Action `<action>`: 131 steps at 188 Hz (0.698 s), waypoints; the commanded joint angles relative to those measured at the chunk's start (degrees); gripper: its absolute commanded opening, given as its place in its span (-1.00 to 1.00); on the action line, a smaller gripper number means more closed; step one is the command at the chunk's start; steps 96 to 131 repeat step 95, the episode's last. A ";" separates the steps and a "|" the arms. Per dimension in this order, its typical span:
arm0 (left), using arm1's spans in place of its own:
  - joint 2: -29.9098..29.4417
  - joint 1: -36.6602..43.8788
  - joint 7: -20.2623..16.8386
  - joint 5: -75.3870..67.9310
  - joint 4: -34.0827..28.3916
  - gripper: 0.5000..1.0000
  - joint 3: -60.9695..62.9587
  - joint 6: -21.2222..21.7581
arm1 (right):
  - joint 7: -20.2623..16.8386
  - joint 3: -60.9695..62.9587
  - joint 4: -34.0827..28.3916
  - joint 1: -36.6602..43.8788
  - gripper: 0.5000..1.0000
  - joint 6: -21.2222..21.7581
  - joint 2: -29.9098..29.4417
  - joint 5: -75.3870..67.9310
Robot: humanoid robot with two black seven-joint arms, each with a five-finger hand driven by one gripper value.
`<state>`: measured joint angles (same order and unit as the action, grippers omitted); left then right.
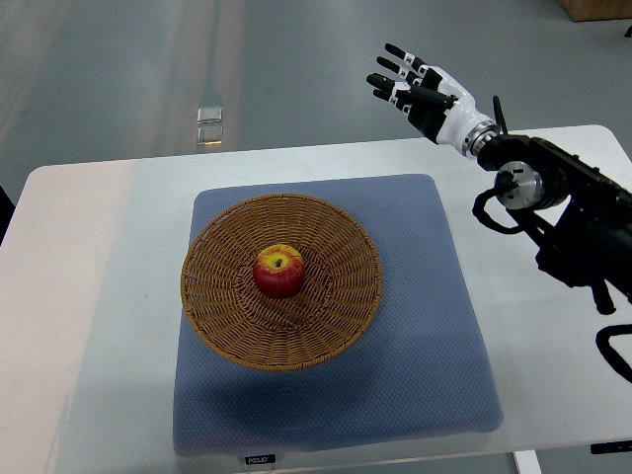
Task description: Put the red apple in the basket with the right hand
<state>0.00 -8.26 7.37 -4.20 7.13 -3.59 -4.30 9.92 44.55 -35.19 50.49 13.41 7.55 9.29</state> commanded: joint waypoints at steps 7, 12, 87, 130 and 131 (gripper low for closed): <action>0.00 -0.01 0.10 -0.01 0.08 1.00 0.25 -0.01 | 0.10 6.07 2.50 -4.17 0.69 0.04 -4.12 -0.50; 0.00 -0.01 0.10 -0.01 0.08 1.00 0.25 -0.01 | 0.19 6.60 3.11 -4.35 0.69 0.04 -4.65 -0.50; 0.00 -0.01 0.10 -0.01 0.08 1.00 0.25 -0.01 | 3.44 7.31 4.69 -6.10 0.69 0.65 -6.85 -3.14; 0.00 -0.01 0.01 -0.01 0.08 1.00 0.25 -0.01 | 3.44 7.31 4.78 -6.10 0.69 0.57 -6.85 -3.14; 0.00 -0.01 0.01 -0.01 0.08 1.00 0.25 -0.01 | 3.44 7.31 4.78 -6.10 0.69 0.57 -6.85 -3.14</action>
